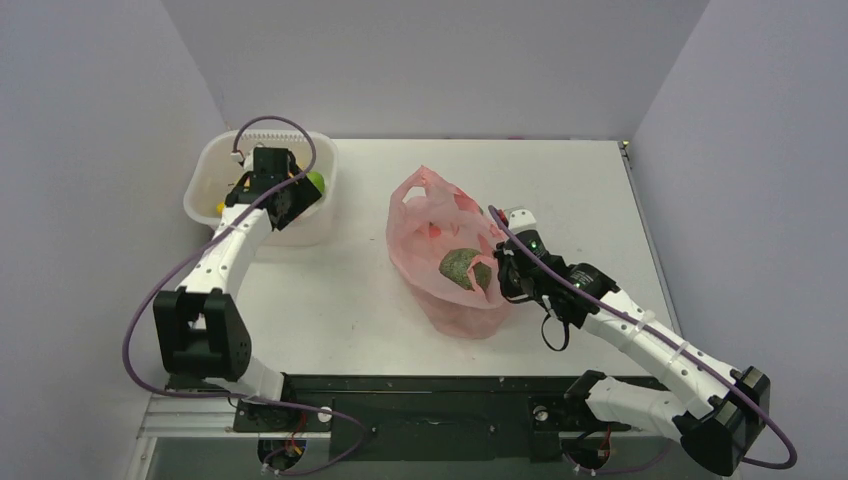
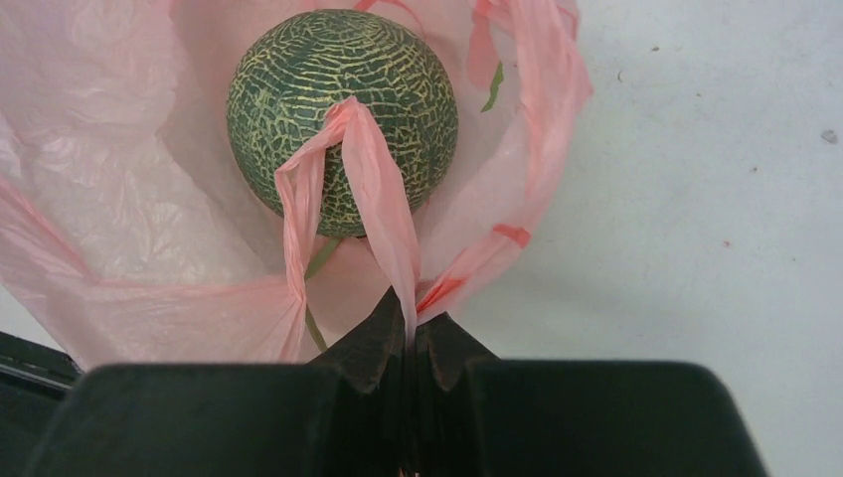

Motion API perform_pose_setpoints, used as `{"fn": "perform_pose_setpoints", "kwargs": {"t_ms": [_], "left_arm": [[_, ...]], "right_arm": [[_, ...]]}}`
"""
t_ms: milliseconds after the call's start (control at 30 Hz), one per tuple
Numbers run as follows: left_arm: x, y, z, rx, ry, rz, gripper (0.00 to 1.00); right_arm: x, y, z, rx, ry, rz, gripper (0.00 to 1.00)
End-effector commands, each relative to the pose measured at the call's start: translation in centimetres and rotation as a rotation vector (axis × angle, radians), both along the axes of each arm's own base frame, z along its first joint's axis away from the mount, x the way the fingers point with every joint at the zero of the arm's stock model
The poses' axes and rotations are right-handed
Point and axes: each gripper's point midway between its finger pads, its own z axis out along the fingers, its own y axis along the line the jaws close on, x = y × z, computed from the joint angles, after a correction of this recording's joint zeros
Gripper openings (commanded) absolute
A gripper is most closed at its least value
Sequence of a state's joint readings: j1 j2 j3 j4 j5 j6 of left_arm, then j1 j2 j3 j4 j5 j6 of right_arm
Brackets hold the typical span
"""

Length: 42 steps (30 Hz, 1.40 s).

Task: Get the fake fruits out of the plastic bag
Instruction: Adjust the plastic bag at the center of the board, then take out the fake fruit from the plastic bag.

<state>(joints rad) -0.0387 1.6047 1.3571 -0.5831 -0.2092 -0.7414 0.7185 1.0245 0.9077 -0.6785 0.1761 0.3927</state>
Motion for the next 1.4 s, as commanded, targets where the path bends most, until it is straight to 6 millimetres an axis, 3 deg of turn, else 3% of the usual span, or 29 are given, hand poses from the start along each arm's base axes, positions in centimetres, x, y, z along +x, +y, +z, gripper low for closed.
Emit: {"fn": "perform_pose_setpoints", "kwargs": {"t_ms": [0, 133, 233, 267, 300, 400, 433, 467, 500, 533, 633, 700, 733, 767, 833, 900, 1033, 1133, 1167, 1200, 1267, 1367], "left_arm": [[-5.3, -4.0, 2.3, -0.084, -0.051, -0.154, 0.66], [-11.2, -5.5, 4.0, -0.128, -0.086, -0.242, 0.65], [-15.8, -4.9, 5.5, -0.12, -0.082, -0.254, 0.67], [-16.5, -5.0, 5.8, -0.128, -0.082, -0.263, 0.69], [-17.7, -5.0, 6.4, -0.136, -0.086, -0.275, 0.7], [-19.4, -5.7, 8.0, -0.169, -0.093, -0.319, 0.69], [-20.1, -5.9, 8.3, -0.177, -0.096, -0.331, 0.69], [-20.3, -5.9, 9.0, -0.18, -0.109, -0.336, 0.7], [-20.7, -6.3, 9.7, -0.189, -0.13, -0.356, 0.7], [-20.8, -6.5, 10.6, -0.196, -0.161, -0.374, 0.7], [-21.0, -8.4, 12.5, -0.266, -0.217, -0.463, 0.71], [-20.9, -10.0, 13.7, -0.336, -0.257, -0.531, 0.71], [-20.5, -10.6, 13.9, -0.36, -0.28, -0.553, 0.7], [-20.8, -11.5, 14.2, -0.414, -0.282, -0.578, 0.7], [-20.8, -13.0, 13.9, -0.484, -0.283, -0.623, 0.69], [-21.1, -14.3, 13.7, -0.517, -0.288, -0.664, 0.69], [-22.3, -17.6, 12.5, -0.532, -0.264, -0.763, 0.69], [-22.9, -20.1, 11.2, -0.501, -0.233, -0.813, 0.67], [-24.0, -21.5, 11.1, -0.492, -0.218, -0.869, 0.67], [-23.5, -21.8, 10.3, -0.441, -0.207, -0.854, 0.66], [-24.2, -23.7, 9.8, -0.366, -0.193, -0.918, 0.65], [-23.4, -25.1, 10.1, -0.235, -0.225, -0.955, 0.64]], "right_arm": [[1.9, 2.5, 2.1, 0.024, -0.055, 0.099, 0.0], [3.0, 5.3, 3.9, 0.064, -0.066, 0.18, 0.0], [4.3, 7.9, 6.7, 0.124, -0.114, 0.217, 0.0], [4.7, 8.6, 6.6, 0.123, -0.105, 0.221, 0.0], [5.2, 9.4, 8.3, 0.15, -0.131, 0.228, 0.0], [6.2, 11.9, 11.2, 0.206, -0.16, 0.253, 0.0], [6.2, 12.8, 11.4, 0.217, -0.152, 0.265, 0.0], [6.3, 13.6, 13.5, 0.249, -0.181, 0.276, 0.0], [5.9, 14.8, 13.9, 0.26, -0.179, 0.297, 0.0], [5.8, 15.5, 15.9, 0.286, -0.208, 0.311, 0.0], [4.1, 17.3, 17.4, 0.301, -0.213, 0.364, 0.0], [3.1, 16.8, 17.0, 0.313, -0.198, 0.361, 0.0], [2.7, 16.3, 14.4, 0.281, -0.157, 0.352, 0.0], [2.1, 15.5, 14.7, 0.303, -0.17, 0.342, 0.0], [1.0, 12.6, 8.6, 0.22, -0.098, 0.282, 0.0], [-0.2, 10.1, 5.3, 0.19, -0.065, 0.232, 0.0], [-2.7, 6.6, 0.9, 0.186, -0.007, 0.166, 0.0], [-4.0, 5.7, -0.6, 0.21, 0.028, 0.141, 0.0], [-4.3, 5.3, -0.9, 0.214, 0.029, 0.135, 0.0], [-4.4, 5.2, -0.8, 0.222, 0.027, 0.127, 0.0], [-4.3, 5.0, -0.8, 0.222, 0.024, 0.115, 0.0], [-3.7, 5.4, 0.5, 0.234, 0.001, 0.106, 0.0]]}}
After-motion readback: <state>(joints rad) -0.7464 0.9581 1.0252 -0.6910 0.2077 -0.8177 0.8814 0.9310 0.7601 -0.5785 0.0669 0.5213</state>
